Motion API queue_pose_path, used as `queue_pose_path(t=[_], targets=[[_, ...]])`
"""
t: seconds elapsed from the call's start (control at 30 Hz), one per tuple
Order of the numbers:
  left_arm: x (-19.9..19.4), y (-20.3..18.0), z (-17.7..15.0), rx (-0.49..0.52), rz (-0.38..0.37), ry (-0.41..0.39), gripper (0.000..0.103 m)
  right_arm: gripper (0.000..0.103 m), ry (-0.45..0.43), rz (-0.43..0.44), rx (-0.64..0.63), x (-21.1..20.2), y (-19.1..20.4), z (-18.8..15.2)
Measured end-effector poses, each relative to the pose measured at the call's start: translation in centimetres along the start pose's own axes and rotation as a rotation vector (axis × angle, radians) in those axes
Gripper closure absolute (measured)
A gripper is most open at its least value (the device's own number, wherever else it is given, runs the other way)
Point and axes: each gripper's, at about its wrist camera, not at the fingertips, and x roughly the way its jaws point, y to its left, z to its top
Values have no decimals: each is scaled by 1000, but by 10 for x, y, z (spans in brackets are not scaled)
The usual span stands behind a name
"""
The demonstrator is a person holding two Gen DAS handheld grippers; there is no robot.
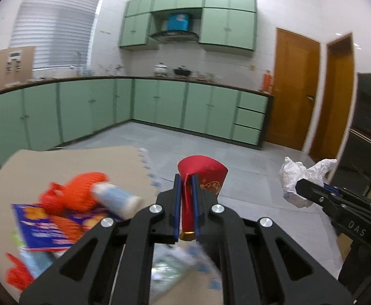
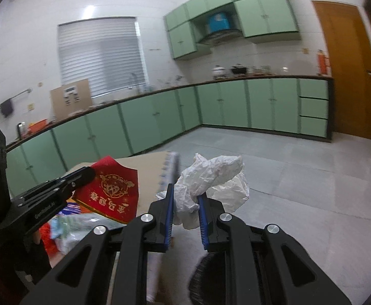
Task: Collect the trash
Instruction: 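Carry tissue and red packet to the black bin and open both tools, then return both tools to the table and close the right tool on a plastic packet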
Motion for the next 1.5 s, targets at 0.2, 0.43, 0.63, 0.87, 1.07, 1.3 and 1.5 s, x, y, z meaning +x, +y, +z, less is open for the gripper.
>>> queue_pose_path(t=[0.2, 0.43, 0.63, 0.87, 1.07, 1.3, 1.5], targets=[[34, -51, -28, 33, -90, 44, 96, 85, 27, -96, 66, -6, -51, -18], [78, -84, -57, 41, -157, 103, 96, 86, 98, -159, 118, 8, -98, -46], [109, -95, -76, 45, -181, 164, 96, 85, 166, -189, 144, 27, -127, -64], [121, -97, -83, 48, -214, 216, 89, 70, 224, -208, 157, 43, -139, -77], [102, -84, -70, 43, -171, 173, 57, 33, 191, -250, 162, 34, -130, -73], [50, -35, -42, 32, -56, 76, 38, 14, 98, -203, 100, 24, -90, -47], [4, 19, -30, 17, 95, 39, 33, 12, 48, -93, 42, 29, -31, -29]])
